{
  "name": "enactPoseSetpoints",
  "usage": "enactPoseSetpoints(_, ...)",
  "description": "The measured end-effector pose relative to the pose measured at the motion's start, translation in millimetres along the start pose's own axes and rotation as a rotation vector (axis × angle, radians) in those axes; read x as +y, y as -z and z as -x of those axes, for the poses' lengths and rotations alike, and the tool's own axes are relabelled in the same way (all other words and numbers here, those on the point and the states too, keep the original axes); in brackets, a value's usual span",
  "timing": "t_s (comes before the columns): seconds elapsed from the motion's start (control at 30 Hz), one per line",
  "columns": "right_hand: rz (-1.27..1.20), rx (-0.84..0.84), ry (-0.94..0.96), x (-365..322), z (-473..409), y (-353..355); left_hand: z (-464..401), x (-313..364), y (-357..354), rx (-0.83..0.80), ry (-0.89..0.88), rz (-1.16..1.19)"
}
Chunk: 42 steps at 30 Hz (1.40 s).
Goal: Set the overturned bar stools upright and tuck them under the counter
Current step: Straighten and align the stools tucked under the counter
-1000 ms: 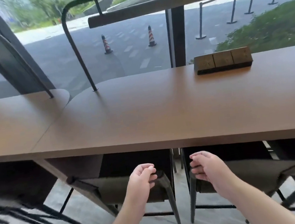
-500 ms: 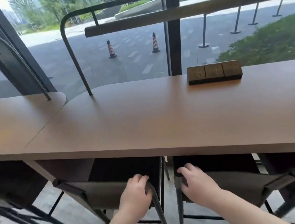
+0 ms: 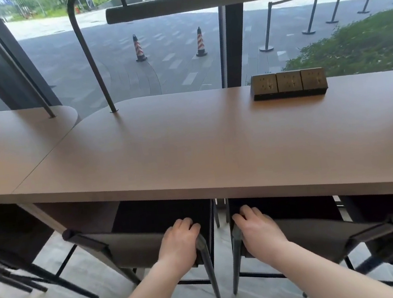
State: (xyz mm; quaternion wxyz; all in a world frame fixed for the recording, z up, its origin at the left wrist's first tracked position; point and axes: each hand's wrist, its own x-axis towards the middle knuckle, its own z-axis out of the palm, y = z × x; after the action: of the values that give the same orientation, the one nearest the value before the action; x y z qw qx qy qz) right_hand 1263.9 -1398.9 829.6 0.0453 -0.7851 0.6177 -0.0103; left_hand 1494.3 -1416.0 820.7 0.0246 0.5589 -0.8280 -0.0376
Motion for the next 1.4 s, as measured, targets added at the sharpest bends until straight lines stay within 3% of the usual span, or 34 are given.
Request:
enactPoseSetpoints(0.7, -0.002, -0.022, -0.098, -12, -8, -2, -32, 4, 2, -0.113, -0.044, 0.013)
enactPoseSetpoints(1.4, 0.032, -0.091, -0.092, -8, -7, 2, -21, 0, -1, -0.049, -0.027, 0.051)
